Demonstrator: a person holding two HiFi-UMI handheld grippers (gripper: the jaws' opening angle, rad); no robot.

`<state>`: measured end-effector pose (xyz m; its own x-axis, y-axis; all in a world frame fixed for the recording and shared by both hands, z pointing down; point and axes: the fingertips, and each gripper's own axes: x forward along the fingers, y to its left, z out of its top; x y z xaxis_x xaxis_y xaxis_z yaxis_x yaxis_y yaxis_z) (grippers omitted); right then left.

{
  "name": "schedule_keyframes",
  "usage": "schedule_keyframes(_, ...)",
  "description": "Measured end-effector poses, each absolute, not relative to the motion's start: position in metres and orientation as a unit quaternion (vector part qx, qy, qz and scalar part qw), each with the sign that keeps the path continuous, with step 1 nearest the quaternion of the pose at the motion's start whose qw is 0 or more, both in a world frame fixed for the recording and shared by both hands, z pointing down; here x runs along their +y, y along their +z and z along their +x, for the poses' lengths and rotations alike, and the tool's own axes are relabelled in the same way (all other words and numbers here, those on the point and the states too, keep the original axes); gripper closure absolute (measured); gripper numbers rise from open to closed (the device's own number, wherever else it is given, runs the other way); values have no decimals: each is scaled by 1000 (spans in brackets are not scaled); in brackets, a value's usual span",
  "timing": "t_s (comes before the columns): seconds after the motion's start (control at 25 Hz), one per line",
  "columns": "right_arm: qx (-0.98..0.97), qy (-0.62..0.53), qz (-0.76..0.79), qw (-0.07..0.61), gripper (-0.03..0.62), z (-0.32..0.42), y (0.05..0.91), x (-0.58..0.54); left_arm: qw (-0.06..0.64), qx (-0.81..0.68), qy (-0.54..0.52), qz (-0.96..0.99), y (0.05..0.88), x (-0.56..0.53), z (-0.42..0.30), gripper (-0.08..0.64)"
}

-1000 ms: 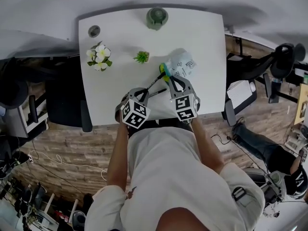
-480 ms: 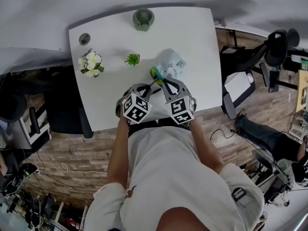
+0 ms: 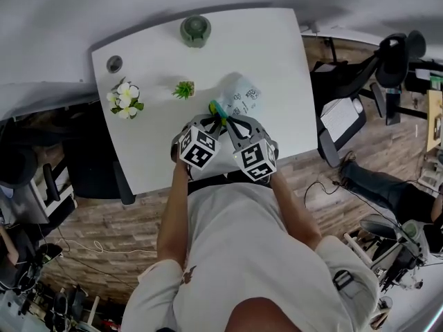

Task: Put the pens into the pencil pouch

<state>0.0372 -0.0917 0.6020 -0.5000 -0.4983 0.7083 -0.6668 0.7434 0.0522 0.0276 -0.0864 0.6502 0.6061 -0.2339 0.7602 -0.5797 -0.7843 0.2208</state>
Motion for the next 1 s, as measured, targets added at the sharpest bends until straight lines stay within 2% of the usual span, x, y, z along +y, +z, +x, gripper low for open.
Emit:
schedule_keyframes(0.36, -860, 118, 337, 366, 571, 39, 601, -90, 214, -245, 340, 882, 657, -98, 43, 524)
schedule_keyframes(0.56, -860, 114, 335, 368, 571, 39, 601, -91, 218, -253, 337, 880, 654, -93, 36, 448)
schedule_keyframes(1.0, -861, 100, 320, 383, 571, 35, 607, -85, 218, -297, 338, 866, 644, -63, -7, 419)
